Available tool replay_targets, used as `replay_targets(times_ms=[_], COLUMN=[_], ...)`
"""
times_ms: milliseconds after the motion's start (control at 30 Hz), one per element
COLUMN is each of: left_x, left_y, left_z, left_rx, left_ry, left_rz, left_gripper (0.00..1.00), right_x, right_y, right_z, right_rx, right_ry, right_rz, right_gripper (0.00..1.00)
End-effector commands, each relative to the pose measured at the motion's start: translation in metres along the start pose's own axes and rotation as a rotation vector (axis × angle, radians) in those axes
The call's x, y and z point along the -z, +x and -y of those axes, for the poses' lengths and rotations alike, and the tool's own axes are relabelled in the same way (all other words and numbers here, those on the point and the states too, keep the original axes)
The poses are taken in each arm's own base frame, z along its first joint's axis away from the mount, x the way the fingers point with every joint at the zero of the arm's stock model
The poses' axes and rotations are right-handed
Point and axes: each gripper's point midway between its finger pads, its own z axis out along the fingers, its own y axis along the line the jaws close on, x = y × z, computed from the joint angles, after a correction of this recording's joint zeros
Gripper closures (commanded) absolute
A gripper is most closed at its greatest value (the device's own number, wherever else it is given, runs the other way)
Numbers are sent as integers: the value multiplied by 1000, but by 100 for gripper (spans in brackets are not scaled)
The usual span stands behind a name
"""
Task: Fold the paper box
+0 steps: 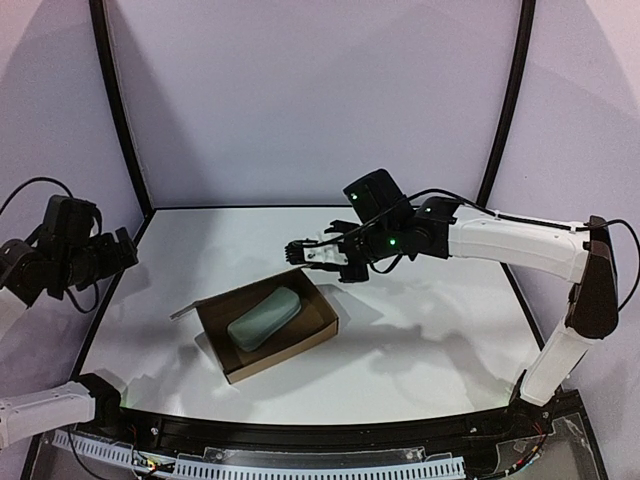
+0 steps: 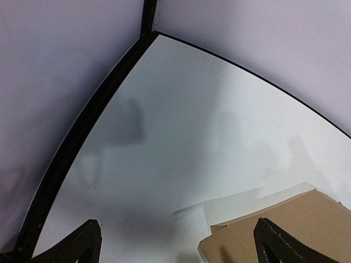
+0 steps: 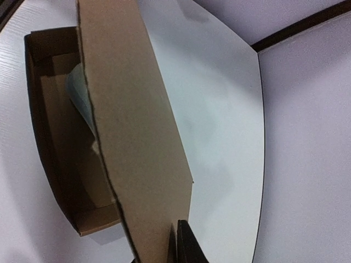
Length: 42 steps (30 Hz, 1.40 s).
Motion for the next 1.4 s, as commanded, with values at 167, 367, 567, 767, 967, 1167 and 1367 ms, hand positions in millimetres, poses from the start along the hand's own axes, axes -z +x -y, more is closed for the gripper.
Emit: replay_targets(times_ms=[167,367,567,767,967,1167,1367], left_x=[-22,-45,-73,-76,-72,-95,-110], left_y=[-35,-45,-46,-20,-1,15,32], left_z=[47,73,97,136,164,169,167], left_rx=[-21,-67,-154,-504,-620,-669,-647], left_ry=[93,126,307,584,787,790,790], left_rz=[64,69,59,135,174,51,7], left_gripper=[1,1,1,1,1,1,1], right_x=[17,32,29,39,32,40,54], right_y=[53,80,97,92,79,69,71], right_z=[58,78,87,108,78,60,19], right_rx=[-121,-163,-168,-231,-269,-294,-281], right_ry=[200,265,276,320,214,188,106], right_rz=[-218,-287,-325,-293,-179,-94,-56], right_gripper=[94,94,93,77,35,20,10])
